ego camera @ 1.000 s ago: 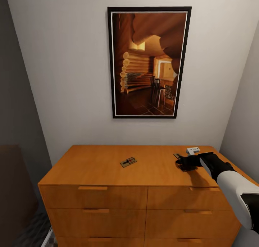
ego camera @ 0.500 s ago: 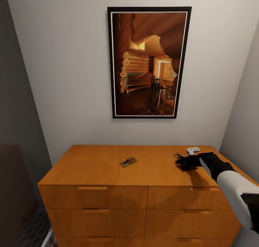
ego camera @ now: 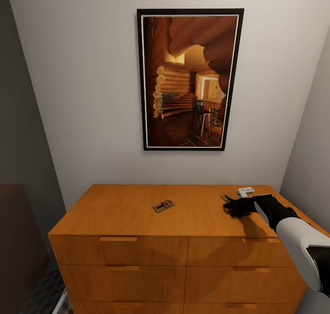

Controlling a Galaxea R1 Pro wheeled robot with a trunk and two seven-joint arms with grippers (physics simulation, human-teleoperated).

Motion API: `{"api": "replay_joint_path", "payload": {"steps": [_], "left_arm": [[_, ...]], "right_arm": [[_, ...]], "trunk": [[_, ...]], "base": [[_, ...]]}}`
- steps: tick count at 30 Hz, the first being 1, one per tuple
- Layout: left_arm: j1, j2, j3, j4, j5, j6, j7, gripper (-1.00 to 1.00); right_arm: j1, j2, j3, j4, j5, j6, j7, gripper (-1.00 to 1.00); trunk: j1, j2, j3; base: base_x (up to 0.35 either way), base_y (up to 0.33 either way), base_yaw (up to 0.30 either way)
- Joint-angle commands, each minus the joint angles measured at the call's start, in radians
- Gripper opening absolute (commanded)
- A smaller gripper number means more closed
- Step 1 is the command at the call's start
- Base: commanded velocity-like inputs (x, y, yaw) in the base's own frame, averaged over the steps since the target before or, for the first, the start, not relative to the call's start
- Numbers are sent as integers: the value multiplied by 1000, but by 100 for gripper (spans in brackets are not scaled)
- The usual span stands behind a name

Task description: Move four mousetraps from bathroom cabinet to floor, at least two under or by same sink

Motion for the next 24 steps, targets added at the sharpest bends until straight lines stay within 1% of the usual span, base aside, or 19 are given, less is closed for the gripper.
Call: {"api": "replay_joint_path", "payload": {"steps": [1,24], "left_arm": [[0,0,-1,-1,-1,-2,1,100],[0,0,-1,-1,-1,-2,1,100]], "right_arm": [[1,-1,11,19,23,0,5,-100],[1,-1,10,23,23,-2,4,-100]], "trunk": [[0,0,-1],[0,0,-1]], "base": [[0,0,0],[0,0,0]]}}
